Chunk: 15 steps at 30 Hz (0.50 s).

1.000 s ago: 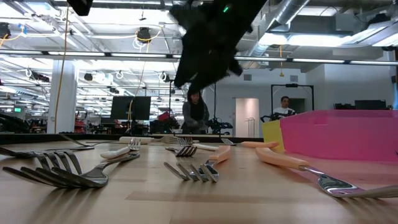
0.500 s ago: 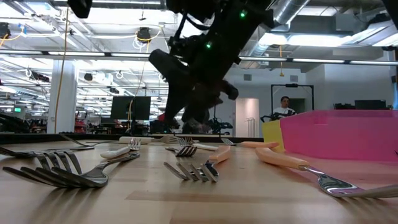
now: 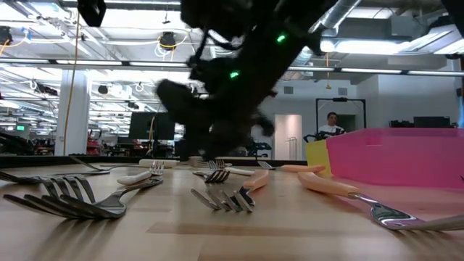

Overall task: Sort silverware by color (type)
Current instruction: Put the black fork into the red bin

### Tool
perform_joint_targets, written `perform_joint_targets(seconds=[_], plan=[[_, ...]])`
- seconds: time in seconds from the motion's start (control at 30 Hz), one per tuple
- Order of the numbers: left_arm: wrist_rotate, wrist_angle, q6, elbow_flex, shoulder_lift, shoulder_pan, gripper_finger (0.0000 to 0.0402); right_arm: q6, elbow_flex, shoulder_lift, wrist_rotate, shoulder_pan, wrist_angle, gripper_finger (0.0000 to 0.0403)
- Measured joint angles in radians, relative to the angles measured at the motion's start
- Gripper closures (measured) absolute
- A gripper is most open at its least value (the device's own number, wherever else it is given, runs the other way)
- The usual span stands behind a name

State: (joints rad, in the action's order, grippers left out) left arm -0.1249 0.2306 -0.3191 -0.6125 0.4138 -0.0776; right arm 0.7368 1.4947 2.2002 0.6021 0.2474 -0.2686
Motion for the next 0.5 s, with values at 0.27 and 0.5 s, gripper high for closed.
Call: perform_joint_targets(seconds=[0.27, 0.5], plan=[[0.000, -0.001, 0.000, 0.000, 0.007, 0.000, 0.0250, 0.026, 0.000, 0.040, -0.002, -0.001, 0.008, 0.0180], [0.000, -0.001, 0.000, 0.000, 0.007, 0.000, 0.0250, 0.064, 0.000, 0.043, -0.008, -0.001, -0.004, 0.0180]])
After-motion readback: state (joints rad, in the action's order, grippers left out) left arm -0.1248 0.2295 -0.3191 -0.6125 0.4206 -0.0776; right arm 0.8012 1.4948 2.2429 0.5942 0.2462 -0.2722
